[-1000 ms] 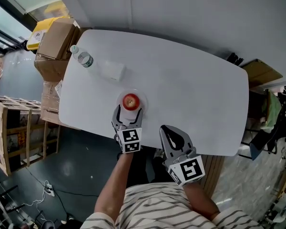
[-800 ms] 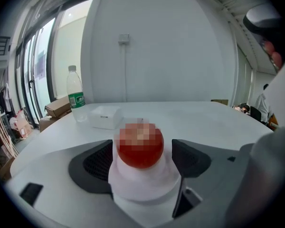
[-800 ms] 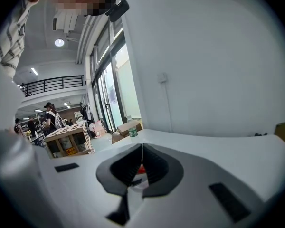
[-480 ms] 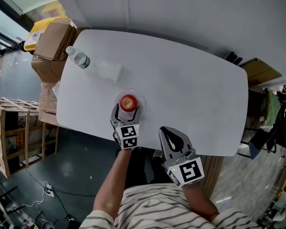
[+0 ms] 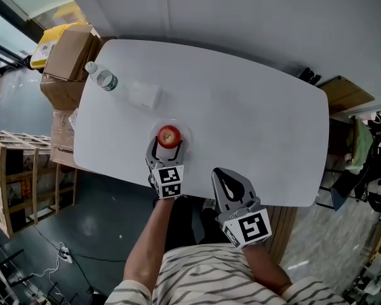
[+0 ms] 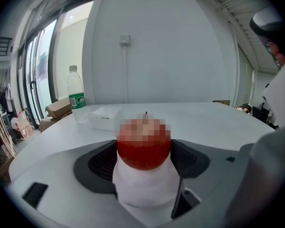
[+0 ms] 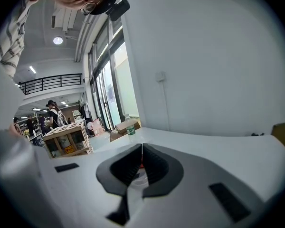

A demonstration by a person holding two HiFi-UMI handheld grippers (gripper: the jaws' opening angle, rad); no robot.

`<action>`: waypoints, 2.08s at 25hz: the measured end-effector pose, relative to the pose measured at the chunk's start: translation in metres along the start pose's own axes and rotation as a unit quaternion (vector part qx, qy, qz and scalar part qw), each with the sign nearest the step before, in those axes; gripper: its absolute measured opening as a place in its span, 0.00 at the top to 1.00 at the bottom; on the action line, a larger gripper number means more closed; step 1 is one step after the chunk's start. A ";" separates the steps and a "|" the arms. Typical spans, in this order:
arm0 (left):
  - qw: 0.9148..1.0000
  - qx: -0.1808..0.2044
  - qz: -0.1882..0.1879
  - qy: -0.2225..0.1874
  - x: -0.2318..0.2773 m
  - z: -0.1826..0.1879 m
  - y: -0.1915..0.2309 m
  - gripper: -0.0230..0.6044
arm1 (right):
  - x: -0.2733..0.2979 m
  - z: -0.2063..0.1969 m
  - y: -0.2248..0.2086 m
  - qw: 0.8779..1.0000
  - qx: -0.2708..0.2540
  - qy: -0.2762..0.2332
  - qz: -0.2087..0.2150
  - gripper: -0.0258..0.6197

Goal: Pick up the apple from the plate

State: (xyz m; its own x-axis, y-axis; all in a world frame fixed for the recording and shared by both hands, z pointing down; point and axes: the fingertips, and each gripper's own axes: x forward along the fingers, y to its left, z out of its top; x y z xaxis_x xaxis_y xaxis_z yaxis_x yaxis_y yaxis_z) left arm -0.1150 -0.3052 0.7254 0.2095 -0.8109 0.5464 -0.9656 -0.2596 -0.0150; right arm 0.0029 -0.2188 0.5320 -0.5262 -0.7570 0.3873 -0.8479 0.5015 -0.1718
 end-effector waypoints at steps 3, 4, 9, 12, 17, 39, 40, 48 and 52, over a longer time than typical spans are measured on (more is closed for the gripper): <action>1.000 -0.012 0.006 -0.006 -0.010 0.007 0.003 0.39 | -0.001 0.001 0.000 1.000 -0.001 -0.001 -0.001 0.94; 1.000 -0.017 0.008 -0.008 -0.013 0.010 0.003 0.39 | -0.001 0.001 0.001 1.000 -0.001 -0.002 -0.001 0.94; 1.000 -0.023 0.011 -0.015 -0.026 0.020 0.003 0.39 | -0.006 0.004 0.005 1.000 -0.006 -0.004 0.004 0.94; 1.000 -0.023 0.011 -0.014 -0.034 0.025 0.000 0.39 | -0.011 0.006 0.007 1.000 -0.005 -0.008 0.003 0.94; 0.998 -0.056 0.017 -0.017 -0.051 0.034 -0.001 0.39 | -0.015 0.007 0.007 1.000 -0.006 -0.007 0.002 0.94; 0.993 -0.071 0.041 -0.083 -0.161 0.114 -0.009 0.39 | -0.033 0.051 0.025 0.999 -0.028 -0.044 0.016 0.94; 0.993 -0.072 0.042 -0.089 -0.166 0.119 -0.011 0.39 | -0.037 0.053 0.025 0.998 -0.028 -0.046 0.016 0.94; 0.989 -0.068 0.040 -0.126 -0.206 0.158 -0.023 0.39 | -0.048 0.071 0.034 0.997 -0.035 -0.063 0.021 0.94; 0.987 -0.058 0.048 -0.144 -0.223 0.178 -0.023 0.39 | -0.050 0.085 0.037 0.996 -0.039 -0.077 0.027 0.94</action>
State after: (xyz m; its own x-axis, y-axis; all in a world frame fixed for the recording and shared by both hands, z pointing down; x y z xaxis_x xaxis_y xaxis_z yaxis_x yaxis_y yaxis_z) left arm -0.1118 -0.2113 0.4549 0.1343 -0.9488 0.2860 -0.9909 -0.1251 0.0501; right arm -0.0076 -0.1980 0.4293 -0.5804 -0.7796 0.2353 -0.8131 0.5704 -0.1157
